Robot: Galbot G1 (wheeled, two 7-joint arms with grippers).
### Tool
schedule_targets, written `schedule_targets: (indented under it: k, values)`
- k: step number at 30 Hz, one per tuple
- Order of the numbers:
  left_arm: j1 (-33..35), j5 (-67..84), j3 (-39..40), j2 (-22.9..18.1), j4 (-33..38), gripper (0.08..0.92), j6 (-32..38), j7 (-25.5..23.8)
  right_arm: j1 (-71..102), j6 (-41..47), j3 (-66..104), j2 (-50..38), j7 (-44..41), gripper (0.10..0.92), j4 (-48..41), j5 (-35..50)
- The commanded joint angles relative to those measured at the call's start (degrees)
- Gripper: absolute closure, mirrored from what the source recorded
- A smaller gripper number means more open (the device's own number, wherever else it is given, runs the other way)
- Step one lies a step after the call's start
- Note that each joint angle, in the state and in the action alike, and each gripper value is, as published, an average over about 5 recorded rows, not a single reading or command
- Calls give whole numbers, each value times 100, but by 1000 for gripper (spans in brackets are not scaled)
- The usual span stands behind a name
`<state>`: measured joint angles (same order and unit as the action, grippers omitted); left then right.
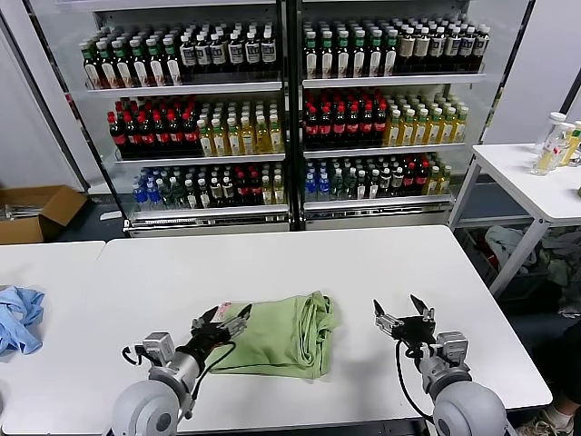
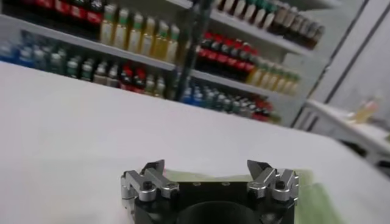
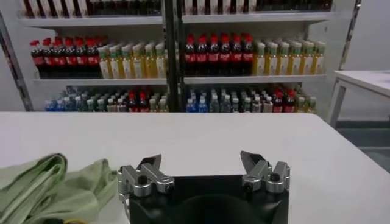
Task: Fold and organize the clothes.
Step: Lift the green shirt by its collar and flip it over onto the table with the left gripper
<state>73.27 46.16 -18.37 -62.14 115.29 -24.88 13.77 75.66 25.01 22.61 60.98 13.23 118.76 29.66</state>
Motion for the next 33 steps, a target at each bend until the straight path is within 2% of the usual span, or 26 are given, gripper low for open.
schedule_targets:
  k: [1,13,16,33]
  values:
    - [134,-704,-168,209,-347,177,-320,12,18,-53,7,-1,24,202,22,-89]
    - [48,526,-14,19,-469,179,-753,-101,173,-83,99,17,21,203,121,-144]
    - [-9,775,-22,-39,-545,215,-749,-153,179,-81,107,16,23,203,147,-147]
    - [-86,2314,-324,-262,-839,701,-441,-416,306,-95,168,10,29,202,237,-151]
